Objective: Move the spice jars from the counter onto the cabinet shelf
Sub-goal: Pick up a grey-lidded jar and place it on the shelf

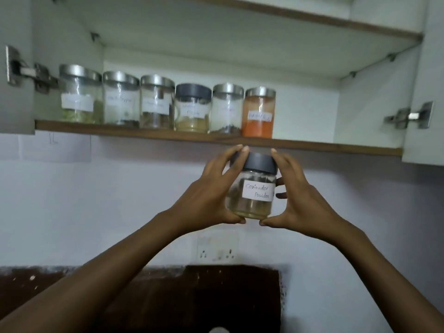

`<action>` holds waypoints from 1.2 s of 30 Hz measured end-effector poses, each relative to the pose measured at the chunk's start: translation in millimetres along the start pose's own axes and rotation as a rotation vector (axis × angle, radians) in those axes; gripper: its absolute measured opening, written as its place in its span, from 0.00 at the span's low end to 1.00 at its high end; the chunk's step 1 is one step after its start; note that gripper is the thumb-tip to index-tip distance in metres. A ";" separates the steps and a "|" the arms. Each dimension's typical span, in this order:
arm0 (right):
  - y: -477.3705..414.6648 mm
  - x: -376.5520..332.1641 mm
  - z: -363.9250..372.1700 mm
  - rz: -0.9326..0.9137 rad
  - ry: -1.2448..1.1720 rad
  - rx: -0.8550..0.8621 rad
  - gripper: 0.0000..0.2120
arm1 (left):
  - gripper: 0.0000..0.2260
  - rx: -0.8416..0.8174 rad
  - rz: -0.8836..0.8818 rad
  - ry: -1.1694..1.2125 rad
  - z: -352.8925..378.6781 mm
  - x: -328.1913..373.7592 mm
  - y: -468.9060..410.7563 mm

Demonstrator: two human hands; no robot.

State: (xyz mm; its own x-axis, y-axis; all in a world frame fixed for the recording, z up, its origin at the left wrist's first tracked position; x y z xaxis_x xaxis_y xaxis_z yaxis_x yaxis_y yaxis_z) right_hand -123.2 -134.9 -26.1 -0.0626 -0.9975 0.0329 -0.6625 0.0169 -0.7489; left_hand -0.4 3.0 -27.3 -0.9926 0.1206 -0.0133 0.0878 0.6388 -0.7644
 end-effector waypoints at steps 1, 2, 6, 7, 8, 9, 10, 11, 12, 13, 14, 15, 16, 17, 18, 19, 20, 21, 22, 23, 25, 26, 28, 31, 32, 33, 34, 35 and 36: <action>-8.0 7.4 -10.2 -0.012 0.011 0.028 0.62 | 0.58 0.010 0.028 -0.002 -2.6 0.7 -14.1; -15.4 14.7 -20.1 -0.023 0.020 0.054 0.62 | 0.57 0.020 0.049 -0.010 -4.4 0.7 -26.9; -43.1 47.9 -62.2 -0.046 0.085 0.159 0.62 | 0.48 0.054 0.006 -0.276 -5.5 -15.7 -68.9; -48.0 56.1 -69.9 -0.039 0.115 0.178 0.62 | 0.46 0.053 -0.019 -0.382 -2.9 -24.0 -74.7; -53.2 64.6 -77.1 -0.025 0.141 0.198 0.61 | 0.45 0.056 -0.036 -0.476 -0.1 -33.7 -80.1; -58.1 73.2 -82.8 -0.006 0.153 0.216 0.61 | 0.44 0.060 -0.054 -0.547 2.9 -43.9 -84.2; -62.8 82.1 -87.2 0.015 0.156 0.230 0.60 | 0.44 0.065 -0.078 -0.594 5.7 -54.0 -88.0; -67.8 90.1 -90.2 0.034 0.159 0.239 0.59 | 0.43 0.068 -0.107 -0.620 8.2 -63.6 -90.8; -72.7 97.4 -91.5 0.051 0.164 0.242 0.59 | 0.43 0.068 -0.136 -0.635 10.9 -72.1 -92.0; -77.5 105.6 -92.2 0.065 0.173 0.243 0.59 | 0.43 0.071 -0.150 -0.646 14.2 -78.8 -93.6; -82.4 113.7 -91.8 0.077 0.170 0.244 0.59 | 0.44 0.078 -0.152 -0.656 17.5 -83.4 -94.1; -87.2 121.6 -90.9 0.090 0.154 0.244 0.58 | 0.45 0.091 -0.145 -0.663 19.9 -85.7 -94.3; -92.0 128.6 -89.4 0.106 0.130 0.243 0.58 | 0.46 0.107 -0.138 -0.664 21.4 -86.7 -94.1; -96.8 134.9 -87.6 0.124 0.101 0.237 0.58 | 0.46 0.121 -0.128 -0.662 21.5 -86.7 -93.9; -101.6 141.1 -85.1 0.145 0.075 0.225 0.58 | 0.47 0.129 -0.112 -0.661 21.4 -86.3 -93.7; -106.2 147.1 -82.5 0.162 0.053 0.208 0.58 | 0.47 0.131 -0.096 -0.665 21.0 -86.0 -93.6; -110.6 152.6 -79.3 0.174 0.032 0.184 0.57 | 0.47 0.126 -0.084 -0.670 20.6 -86.4 -93.3; -114.8 157.6 -76.4 0.183 0.007 0.157 0.56 | 0.46 0.118 -0.079 -0.674 20.3 -87.0 -92.9; -118.8 161.7 -74.5 0.189 -0.015 0.127 0.56 | 0.46 0.114 -0.079 -0.676 20.3 -87.4 -92.6; -123.2 165.1 -72.8 0.195 -0.026 0.098 0.56 | 0.46 0.112 -0.081 -0.675 20.4 -87.9 -92.5; -132.5 169.2 -72.1 0.206 -0.009 0.048 0.57 | 0.46 0.101 -0.090 -0.672 21.5 -88.3 -93.2; -136.5 170.3 -72.2 0.219 -0.011 0.033 0.56 | 0.46 0.090 -0.095 -0.675 21.9 -88.5 -93.5; -141.5 170.2 -71.4 0.249 -0.055 0.024 0.51 | 0.45 0.069 -0.102 -0.687 22.4 -89.6 -93.9; -145.1 168.1 -63.1 0.272 -0.069 0.035 0.48 | 0.44 0.045 -0.104 -0.715 22.3 -92.1 -93.4; -145.7 166.9 -59.6 0.280 -0.070 0.037 0.48 | 0.44 0.041 -0.104 -0.716 22.3 -92.5 -93.2; -146.0 165.3 -56.3 0.293 -0.075 0.040 0.48 | 0.44 0.039 -0.106 -0.714 22.4 -92.4 -93.2; -146.4 163.4 -54.3 0.306 -0.087 0.044 0.48 | 0.44 0.037 -0.109 -0.710 22.4 -91.9 -93.3; -146.5 161.6 -52.6 0.316 -0.108 0.049 0.48 | 0.44 0.032 -0.114 -0.706 22.5 -91.3 -93.7; -146.3 159.9 -51.7 0.322 -0.136 0.054 0.48 | 0.44 0.027 -0.119 -0.702 22.7 -90.9 -93.5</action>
State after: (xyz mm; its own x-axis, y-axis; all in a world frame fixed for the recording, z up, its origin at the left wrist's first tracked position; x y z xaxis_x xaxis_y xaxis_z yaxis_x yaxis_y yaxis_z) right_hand -74.9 -293.3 123.0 -0.1598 -0.9416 -0.2962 -0.5843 0.3321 -0.7405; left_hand 79.7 -84.9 30.8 -0.8154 -0.4729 -0.3338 -0.0177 0.5967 -0.8023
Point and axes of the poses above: each hand's wrist, its own y-axis away from the middle knuckle, its own z-axis out of the palm, x = y × z, the point moved 4 cm from there along -y, towards the middle knuckle, and after that the axes turned 7 degrees about y, right-handed, at the moved point
